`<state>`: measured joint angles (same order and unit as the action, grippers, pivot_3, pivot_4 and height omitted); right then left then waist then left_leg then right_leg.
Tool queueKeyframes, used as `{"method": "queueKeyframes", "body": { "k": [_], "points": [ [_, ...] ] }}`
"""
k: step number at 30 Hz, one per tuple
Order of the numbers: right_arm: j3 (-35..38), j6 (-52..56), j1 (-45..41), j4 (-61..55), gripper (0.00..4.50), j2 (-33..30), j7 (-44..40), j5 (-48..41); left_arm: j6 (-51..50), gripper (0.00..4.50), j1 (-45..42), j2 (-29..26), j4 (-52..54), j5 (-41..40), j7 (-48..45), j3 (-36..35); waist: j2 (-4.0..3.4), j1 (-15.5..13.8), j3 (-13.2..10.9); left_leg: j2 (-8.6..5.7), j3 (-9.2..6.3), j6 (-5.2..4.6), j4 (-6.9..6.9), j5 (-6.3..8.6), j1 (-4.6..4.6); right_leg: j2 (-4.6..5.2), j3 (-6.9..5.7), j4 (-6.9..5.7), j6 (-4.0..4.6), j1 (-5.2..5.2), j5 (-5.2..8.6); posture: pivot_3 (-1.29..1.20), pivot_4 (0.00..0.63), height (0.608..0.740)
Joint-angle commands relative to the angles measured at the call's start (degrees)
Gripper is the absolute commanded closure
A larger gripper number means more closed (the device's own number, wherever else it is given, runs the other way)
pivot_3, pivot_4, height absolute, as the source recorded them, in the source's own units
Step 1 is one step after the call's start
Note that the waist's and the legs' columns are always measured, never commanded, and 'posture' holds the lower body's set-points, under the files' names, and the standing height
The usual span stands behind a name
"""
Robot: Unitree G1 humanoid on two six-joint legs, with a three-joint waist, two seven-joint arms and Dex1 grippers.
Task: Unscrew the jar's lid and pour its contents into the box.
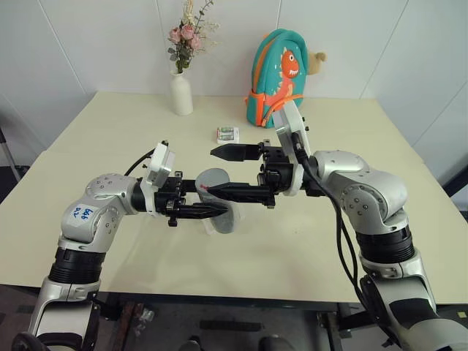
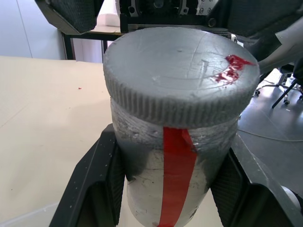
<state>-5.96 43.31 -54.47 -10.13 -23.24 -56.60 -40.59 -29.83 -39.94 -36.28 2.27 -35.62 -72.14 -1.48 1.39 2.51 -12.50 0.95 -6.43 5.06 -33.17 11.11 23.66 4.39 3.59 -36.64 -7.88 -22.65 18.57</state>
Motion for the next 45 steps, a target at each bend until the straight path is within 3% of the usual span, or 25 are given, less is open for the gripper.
{"method": "queueKeyframes", "body": {
  "k": [1, 8, 22, 38, 45],
  "points": [
    [-1.7, -0.1, -1.1, -2.2, 0.03, 0.2, 1.7, 2.1, 0.9, 2.44, -0.4, 0.0, 2.2, -0.2, 0.5, -0.5, 0.0, 0.0, 0.0, 0.0, 0.0, 0.0, 0.0, 0.0, 0.0, 0.0, 0.0, 0.0, 0.0, 0.0, 0.0, 0.0, 0.15, 0.74],
    [-4.2, -0.3, -2.9, -0.4, 0.03, 1.9, 4.2, 5.9, 0.8, 2.44, -0.7, 0.1, 2.1, -0.3, 1.0, -0.3, 0.0, 0.2, 0.0, 0.0, 0.0, 0.0, 0.0, 0.0, 0.01, 0.0, 0.0, 0.0, 0.0, -0.01, 0.0, 0.0, 0.15, 0.74],
    [-0.8, -1.1, -4.3, 3.2, 0.03, 1.0, 4.0, 7.0, 1.1, 2.44, 0.0, -0.4, 2.0, -0.3, 0.8, -0.4, 0.0, 0.6, 0.0, 0.0, 0.0, 0.0, 0.0, 0.0, 0.0, 0.0, 0.0, -0.03, 0.0, -0.01, 0.0, 0.0, 0.15, 0.74],
    [5.2, -3.4, 2.1, 5.6, 0.03, -12.7, -7.3, 4.2, 2.0, 2.44, 1.2, -1.3, 2.1, -0.4, 0.9, -1.8, 0.0, 0.7, 0.0, -0.01, 0.0, -0.01, 0.01, 0.0, 0.02, 0.01, 0.0, 0.03, 0.0, -0.01, 0.0, 0.0, 0.15, 0.74],
    [3.0, -0.7, 0.3, 0.0, 0.03, -4.7, -1.4, 1.7, 3.1, 2.44, -0.7, -2.2, 0.0, 4.0, 2.0, 0.8, -0.02, 0.8, 0.0, 0.02, 0.03, 0.0, 0.0, 0.0, -0.03, 0.0, 0.01, -0.08, 0.01, -0.01, 0.0, 0.0, 0.15, 0.74]
  ]
}}
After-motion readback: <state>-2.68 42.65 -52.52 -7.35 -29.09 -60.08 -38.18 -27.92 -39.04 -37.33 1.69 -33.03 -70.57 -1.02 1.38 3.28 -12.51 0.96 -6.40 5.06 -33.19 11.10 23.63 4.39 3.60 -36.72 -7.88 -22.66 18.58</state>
